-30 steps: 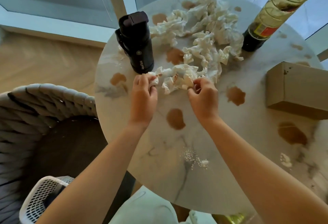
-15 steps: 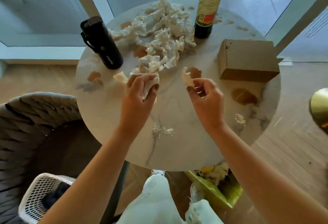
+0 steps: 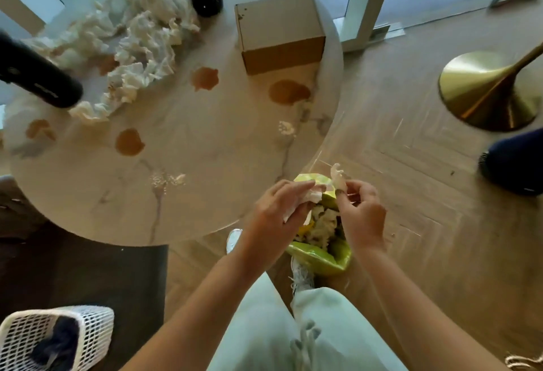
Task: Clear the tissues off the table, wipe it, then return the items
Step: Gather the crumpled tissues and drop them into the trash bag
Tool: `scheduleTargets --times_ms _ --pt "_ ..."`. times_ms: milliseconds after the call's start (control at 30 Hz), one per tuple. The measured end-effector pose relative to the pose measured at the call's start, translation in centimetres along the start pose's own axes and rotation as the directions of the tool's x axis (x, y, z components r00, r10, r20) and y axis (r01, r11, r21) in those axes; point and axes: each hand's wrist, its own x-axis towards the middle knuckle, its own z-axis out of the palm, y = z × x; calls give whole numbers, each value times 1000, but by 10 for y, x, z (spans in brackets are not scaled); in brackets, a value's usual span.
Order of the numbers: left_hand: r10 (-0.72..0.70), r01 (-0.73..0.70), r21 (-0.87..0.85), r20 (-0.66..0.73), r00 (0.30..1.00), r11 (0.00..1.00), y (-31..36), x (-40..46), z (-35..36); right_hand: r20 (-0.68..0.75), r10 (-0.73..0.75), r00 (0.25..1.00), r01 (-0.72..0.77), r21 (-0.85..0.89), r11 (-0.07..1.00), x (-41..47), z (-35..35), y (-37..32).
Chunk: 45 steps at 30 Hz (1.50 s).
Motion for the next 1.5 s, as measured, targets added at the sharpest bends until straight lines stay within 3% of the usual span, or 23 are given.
scheduleTargets --times_ms 133,200,267,333,400,600,900,1267,1500 --pt "-185 187 -10 96 978 982 -16 4 47 91 243 966 -230 -140 963 1 -6 44" --pt "-306 309 21 229 924 951 -30 8 68 114 332 936 -308 -184 933 4 -6 59" --pt "-451 443 119 400 798 889 -46 10 84 195 430 882 -375 -262 889 8 -6 72" --pt "-586 503 308 516 625 807 -58 12 92 294 518 803 -393 -391 832 13 -8 82" --pt "-641 501 402 538 548 766 -62 12 93 333 559 759 -392 -453 801 16 -12 85" --pt "-588 531 255 404 700 808 -53 9 72 278 479 832 -355 -397 847 22 -17 71" --pt "-433 434 28 125 892 901 -29 3 4 208 140 968 -98 -203 974 42 2 -14" --pt "-448 446 -48 -112 887 894 -62 26 -103 181 -197 964 215 -88 973 46 69 -132" --pt "-433 445 6 -219 874 896 -112 48 -198 299 -296 907 320 -35 947 43 158 -204"
